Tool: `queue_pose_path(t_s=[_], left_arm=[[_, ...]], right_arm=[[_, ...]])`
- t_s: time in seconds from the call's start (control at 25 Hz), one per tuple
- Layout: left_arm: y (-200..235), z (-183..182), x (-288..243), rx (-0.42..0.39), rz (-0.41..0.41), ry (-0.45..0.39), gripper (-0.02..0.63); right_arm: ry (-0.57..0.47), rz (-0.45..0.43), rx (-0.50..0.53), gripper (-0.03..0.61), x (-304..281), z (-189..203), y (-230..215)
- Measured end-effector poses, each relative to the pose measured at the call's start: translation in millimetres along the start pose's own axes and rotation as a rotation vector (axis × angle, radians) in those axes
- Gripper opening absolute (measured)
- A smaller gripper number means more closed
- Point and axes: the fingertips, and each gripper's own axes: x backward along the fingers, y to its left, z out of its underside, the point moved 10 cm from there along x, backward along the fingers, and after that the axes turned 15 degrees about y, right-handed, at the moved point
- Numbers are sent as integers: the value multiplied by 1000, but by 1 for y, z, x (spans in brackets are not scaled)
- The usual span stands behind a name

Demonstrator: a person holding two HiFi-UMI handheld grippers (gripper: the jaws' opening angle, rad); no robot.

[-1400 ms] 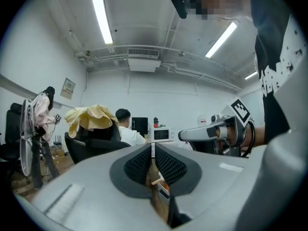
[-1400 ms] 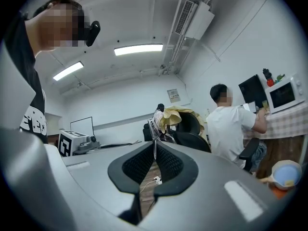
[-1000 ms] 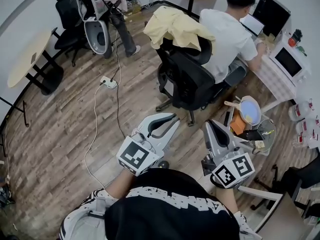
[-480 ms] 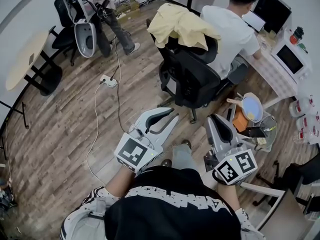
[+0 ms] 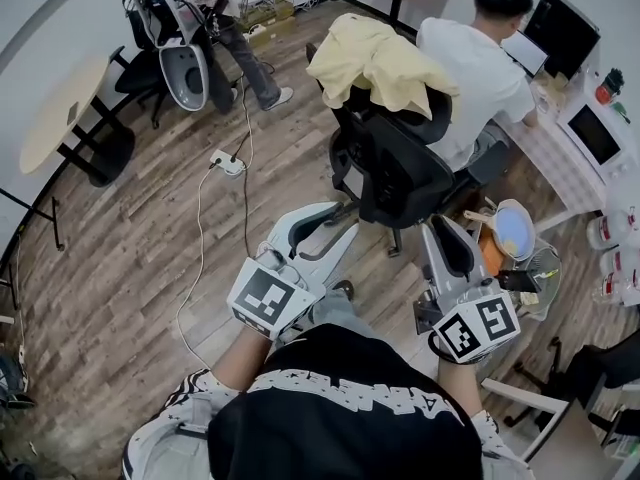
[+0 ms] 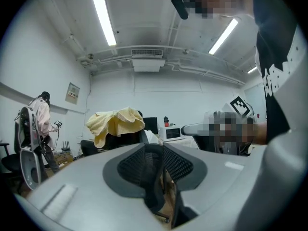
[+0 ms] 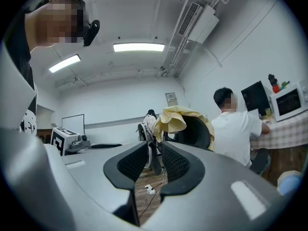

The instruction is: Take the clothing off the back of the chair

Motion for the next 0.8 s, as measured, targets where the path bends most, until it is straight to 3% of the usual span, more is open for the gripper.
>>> queue_pose_path(t_s=[0.4,0.64,0.8], left_arm=[[59,-17,-35,3,-97,16,171],[88,-24,-61,-42,-119,47,187],[109,-28,-77,-28,-130,31,210]], right_arm=[[-36,33,31,141,-52,-35,-29],[-44,63,35,162,-80,-50,-46],[-38,97,47,177,-98,-56,-57]])
